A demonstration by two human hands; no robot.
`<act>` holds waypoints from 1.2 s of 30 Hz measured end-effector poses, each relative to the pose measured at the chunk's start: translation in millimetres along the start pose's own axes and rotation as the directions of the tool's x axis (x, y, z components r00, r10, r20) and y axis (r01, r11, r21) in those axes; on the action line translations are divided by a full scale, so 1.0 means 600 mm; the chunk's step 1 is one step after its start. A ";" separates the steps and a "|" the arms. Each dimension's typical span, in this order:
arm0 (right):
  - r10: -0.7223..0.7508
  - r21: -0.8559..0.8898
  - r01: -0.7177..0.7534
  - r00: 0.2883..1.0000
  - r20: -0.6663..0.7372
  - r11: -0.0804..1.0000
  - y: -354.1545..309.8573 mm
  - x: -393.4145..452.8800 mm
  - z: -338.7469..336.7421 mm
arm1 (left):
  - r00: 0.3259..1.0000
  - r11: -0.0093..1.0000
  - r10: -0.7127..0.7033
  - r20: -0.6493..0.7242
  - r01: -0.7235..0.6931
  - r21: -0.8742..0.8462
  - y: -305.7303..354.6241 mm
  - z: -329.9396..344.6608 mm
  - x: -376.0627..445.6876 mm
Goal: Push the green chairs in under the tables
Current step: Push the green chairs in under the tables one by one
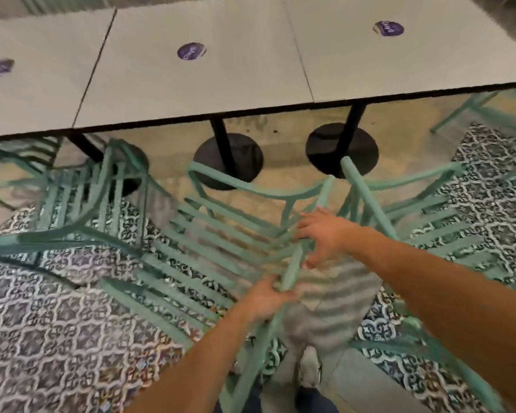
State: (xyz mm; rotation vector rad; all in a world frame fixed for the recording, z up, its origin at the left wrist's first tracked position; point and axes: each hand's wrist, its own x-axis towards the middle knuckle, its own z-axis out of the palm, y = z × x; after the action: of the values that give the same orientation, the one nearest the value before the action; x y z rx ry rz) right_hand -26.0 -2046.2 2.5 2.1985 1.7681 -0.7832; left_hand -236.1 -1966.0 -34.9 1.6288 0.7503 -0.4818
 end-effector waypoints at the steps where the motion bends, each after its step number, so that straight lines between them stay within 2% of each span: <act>1: -0.044 -0.029 0.043 0.999 -0.018 0.999 0.006 0.003 0.000 | 0.998 0.995 -0.008 -0.060 0.014 0.101 -0.009 0.008 -0.012; 3: -0.112 -0.083 0.105 0.991 -0.079 0.991 0.010 0.007 0.002 | 0.970 0.942 -0.009 -0.243 0.090 0.323 -0.041 0.031 -0.040; 5: -0.149 -0.123 0.133 0.979 -0.136 0.984 0.009 0.007 0.006 | 0.916 0.865 -0.006 -0.401 0.205 0.458 -0.061 0.056 -0.080; 7: -0.178 -0.176 0.152 0.973 -0.146 0.973 0.008 0.006 0.010 | 0.879 0.793 0.006 -0.476 0.287 0.538 -0.073 0.076 -0.115; 9: -0.195 -0.223 0.160 0.971 -0.142 0.962 0.007 0.004 0.012 | 0.865 0.739 0.048 -0.499 0.305 0.601 -0.083 0.085 -0.130; 17: -0.130 -0.203 0.095 0.977 -0.168 0.975 -0.015 -0.007 0.025 | 0.893 0.670 0.142 -0.427 0.231 0.706 -0.100 0.063 -0.146; 21: -0.049 -0.097 0.029 0.976 -0.213 0.995 -0.048 -0.027 0.046 | 0.916 0.587 0.192 -0.352 0.180 0.790 -0.117 0.030 -0.164; 25: 0.015 -0.111 -0.040 0.976 -0.215 0.993 -0.077 -0.050 0.063 | 0.927 0.516 0.254 -0.275 0.111 0.850 -0.139 0.009 -0.176; 27: 0.013 -0.103 -0.045 0.956 -0.294 0.994 -0.092 -0.054 0.084 | 0.925 0.494 0.295 -0.239 0.067 0.867 -0.159 -0.013 -0.182; 30: 0.049 -0.053 -0.086 0.868 -0.494 0.995 -0.116 -0.059 0.124 | 0.931 0.429 0.327 -0.162 0.007 0.903 -0.179 -0.050 -0.194; 32: 0.108 -0.010 -0.130 0.859 -0.501 0.991 -0.139 -0.062 0.137 | 0.938 0.406 0.323 -0.125 -0.018 0.914 -0.180 -0.078 -0.201; 36: 0.236 0.080 -0.224 0.856 -0.461 0.971 -0.203 -0.068 0.135 | 0.950 0.281 0.309 -0.038 -0.053 0.958 -0.197 -0.148 -0.204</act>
State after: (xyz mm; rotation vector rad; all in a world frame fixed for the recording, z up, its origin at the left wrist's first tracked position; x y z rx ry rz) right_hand -169.5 -2088.3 -24.2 2.7216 1.6271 -0.2252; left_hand -413.7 -1896.1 -17.8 2.9506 0.3631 -0.6400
